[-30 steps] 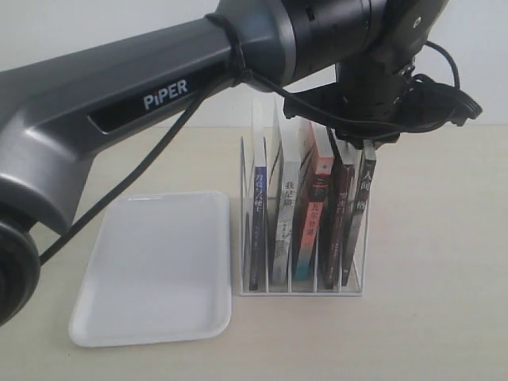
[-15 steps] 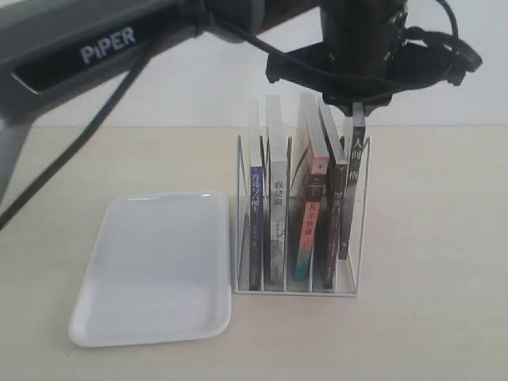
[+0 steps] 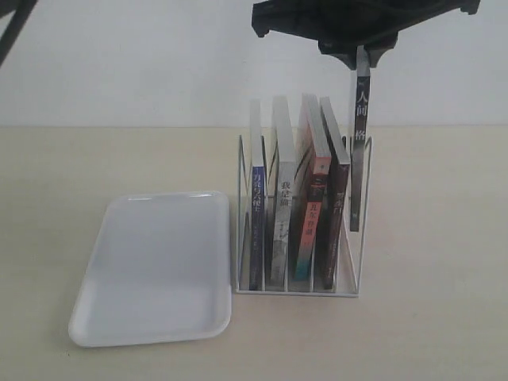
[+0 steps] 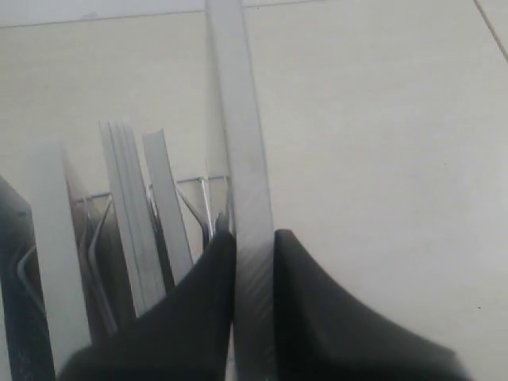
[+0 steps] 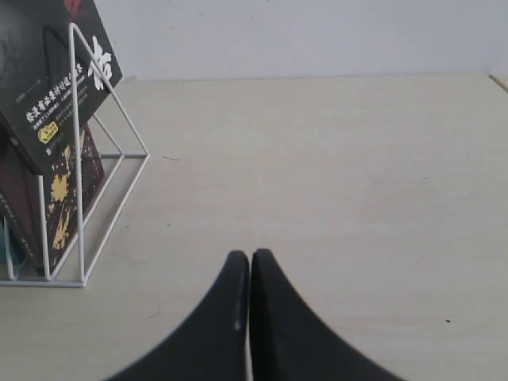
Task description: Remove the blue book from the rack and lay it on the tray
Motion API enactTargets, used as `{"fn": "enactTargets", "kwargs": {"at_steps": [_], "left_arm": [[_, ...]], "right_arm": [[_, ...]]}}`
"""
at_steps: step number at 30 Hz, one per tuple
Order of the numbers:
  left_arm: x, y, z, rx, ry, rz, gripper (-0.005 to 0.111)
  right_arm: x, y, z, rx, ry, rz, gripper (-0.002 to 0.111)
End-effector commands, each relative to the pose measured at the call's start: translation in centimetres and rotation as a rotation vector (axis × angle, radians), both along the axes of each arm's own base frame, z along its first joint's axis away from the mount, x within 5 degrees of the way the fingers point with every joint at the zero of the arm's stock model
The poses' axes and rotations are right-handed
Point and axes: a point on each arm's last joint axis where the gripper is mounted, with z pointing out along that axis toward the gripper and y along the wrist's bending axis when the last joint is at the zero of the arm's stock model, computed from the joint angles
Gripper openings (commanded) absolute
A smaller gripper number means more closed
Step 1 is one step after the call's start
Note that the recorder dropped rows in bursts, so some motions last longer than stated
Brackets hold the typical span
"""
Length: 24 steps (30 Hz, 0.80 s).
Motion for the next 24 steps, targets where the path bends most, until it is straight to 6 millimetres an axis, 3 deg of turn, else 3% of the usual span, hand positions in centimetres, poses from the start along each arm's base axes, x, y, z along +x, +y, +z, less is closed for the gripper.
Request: {"fn": "enactTargets", "kwargs": {"at_steps": [1,13,24], "left_arm": [[-0.3,0.3,1.3,-0.043,-0.020,-0.016,0.005],[0.6,-2.1,-2.4,-0.009,-0.010,-0.042,0.005],[1.1,-2.9,-4.8,0.033,0.023,-0.038,0.005]], "right_arm": [[0.0,-0.1,0.2,-0.002,-0.018,-0.008,0.000],[0.0,-0.1,0.2,-0.002,-0.018,-0.008,0.000],[0.0,-0.1,0.2,-0.002,-0.018,-0.008,0.000]]}}
